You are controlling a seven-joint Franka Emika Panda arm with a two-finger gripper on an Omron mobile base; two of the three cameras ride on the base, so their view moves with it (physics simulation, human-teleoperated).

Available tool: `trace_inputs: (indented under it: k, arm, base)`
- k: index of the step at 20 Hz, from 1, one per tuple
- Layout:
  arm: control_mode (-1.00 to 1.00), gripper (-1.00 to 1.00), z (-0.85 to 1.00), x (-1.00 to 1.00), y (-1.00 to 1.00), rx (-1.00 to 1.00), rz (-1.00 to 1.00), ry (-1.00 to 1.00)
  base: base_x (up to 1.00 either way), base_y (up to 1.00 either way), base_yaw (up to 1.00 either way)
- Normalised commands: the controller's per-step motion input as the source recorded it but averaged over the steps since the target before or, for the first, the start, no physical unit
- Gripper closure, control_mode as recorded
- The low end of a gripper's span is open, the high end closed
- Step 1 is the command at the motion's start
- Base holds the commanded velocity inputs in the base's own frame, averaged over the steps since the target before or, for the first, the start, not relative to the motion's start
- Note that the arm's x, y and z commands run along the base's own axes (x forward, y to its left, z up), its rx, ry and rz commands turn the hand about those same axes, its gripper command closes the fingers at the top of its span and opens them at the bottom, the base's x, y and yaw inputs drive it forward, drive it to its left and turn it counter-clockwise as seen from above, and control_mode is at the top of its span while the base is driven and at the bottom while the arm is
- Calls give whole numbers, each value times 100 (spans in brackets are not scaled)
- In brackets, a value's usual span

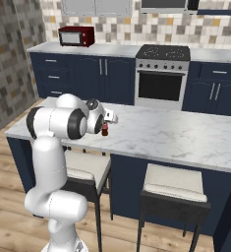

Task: Place the large bottle from the dining counter next to the other large bottle outside the sink, and place the small bottle from the dining counter next to the other small bottle inside the sink.

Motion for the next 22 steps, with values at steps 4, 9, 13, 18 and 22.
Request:
trace_inputs:
  k: [4,9,13,18,22]
  arm:
    - [-100,-100,-7,12,0,0,0,0]
    - [-100,-100,-9,16,0,0,0,0]
    - [-100,-100,-11,15,0,0,0,0]
    - [-100,100,-4,21,0,0,0,0]
    - [-100,100,0,5,0,0,0,0]
  base:
    - [0,0,0]
    - [0,0,0]
    - [0,0,0]
    - [0,0,0]
    - [0,0,0]
